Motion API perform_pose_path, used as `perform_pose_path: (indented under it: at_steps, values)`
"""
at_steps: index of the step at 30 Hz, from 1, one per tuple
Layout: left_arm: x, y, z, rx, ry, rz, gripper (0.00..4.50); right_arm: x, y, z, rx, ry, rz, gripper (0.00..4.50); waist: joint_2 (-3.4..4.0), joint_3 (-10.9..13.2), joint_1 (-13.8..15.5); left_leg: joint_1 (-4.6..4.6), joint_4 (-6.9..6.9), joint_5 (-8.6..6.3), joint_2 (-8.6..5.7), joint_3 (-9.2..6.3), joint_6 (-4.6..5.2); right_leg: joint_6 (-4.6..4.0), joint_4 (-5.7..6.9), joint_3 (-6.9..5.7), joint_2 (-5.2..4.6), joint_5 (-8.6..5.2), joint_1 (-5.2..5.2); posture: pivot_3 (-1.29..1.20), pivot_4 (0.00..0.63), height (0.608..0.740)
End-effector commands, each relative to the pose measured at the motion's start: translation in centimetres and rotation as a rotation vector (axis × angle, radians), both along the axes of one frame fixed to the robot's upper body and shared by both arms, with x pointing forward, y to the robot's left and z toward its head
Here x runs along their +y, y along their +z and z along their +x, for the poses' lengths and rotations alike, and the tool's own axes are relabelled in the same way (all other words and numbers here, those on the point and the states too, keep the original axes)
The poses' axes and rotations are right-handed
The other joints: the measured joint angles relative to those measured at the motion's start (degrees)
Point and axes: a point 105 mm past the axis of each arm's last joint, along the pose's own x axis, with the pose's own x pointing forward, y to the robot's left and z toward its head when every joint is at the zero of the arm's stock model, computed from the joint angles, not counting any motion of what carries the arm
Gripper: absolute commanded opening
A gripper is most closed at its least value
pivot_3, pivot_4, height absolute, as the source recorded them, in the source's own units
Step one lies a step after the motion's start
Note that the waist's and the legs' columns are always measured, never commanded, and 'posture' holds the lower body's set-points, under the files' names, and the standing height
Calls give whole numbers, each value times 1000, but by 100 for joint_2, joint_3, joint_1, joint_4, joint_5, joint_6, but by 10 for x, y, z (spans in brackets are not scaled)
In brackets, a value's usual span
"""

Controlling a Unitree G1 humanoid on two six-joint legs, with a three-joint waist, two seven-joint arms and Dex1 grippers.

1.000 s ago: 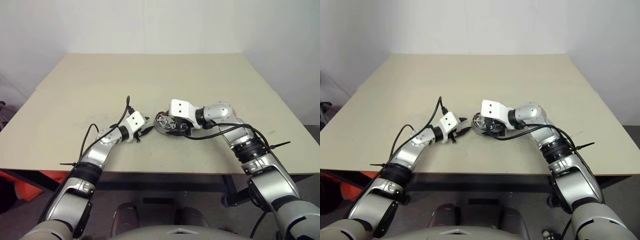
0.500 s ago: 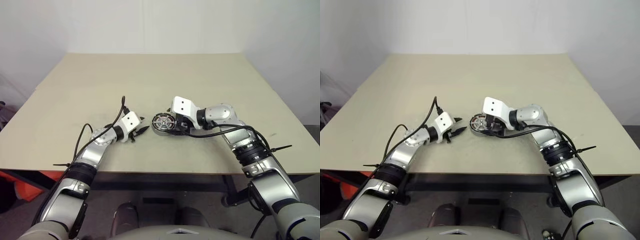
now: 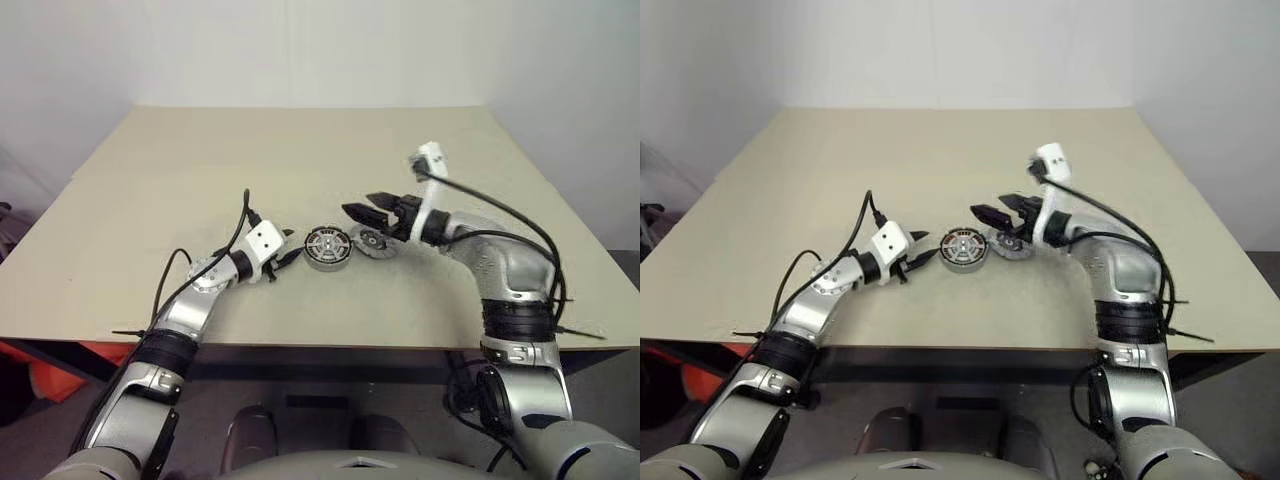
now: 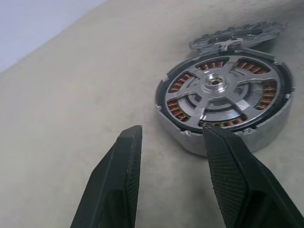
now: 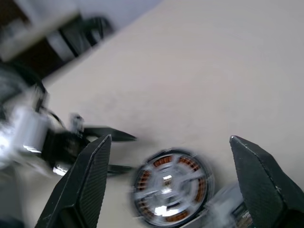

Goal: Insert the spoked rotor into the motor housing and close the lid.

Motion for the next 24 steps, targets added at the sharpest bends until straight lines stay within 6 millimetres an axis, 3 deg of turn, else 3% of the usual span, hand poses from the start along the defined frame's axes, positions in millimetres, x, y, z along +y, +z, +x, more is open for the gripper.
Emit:
perform_pose_path:
  at_steps: [1, 4, 9, 16, 24]
  values:
    - [-3, 20, 1, -48, 4, -54, 2138, -17, 4, -19, 106, -28, 134, 4470, 0, 0, 11, 1, -1, 1, 0, 0, -1, 0, 0, 0, 0, 0, 1, 0, 0, 740]
    - [-5, 19, -1, -36, -6, -56, 2138, -35, -5, -27, 202, -82, 206, 4470, 1, -1, 15, 9, -3, 5, 0, 0, -9, 1, 2, 3, -1, 0, 4, 0, 0, 740]
    - [-6, 15, -5, -11, -36, -42, 2138, -62, -40, -34, 364, -223, 222, 4470, 5, -3, 7, 31, -20, 20, -2, 0, -34, 14, 0, 3, 0, -8, 16, 0, 0, 740]
    - [2, 15, -4, -8, -30, -21, 2138, -52, -65, -28, 427, -271, 247, 4470, 12, -7, -9, 53, -86, 51, -5, 0, -80, 36, -7, 3, 1, -22, 10, 0, 0, 740]
    - [7, 15, -3, -12, -9, -13, 2138, -35, -69, -4, 416, -279, 272, 4470, 16, -9, -8, 51, -95, 52, -7, 0, -83, 6, -15, 3, 0, -6, 10, 0, 0, 740]
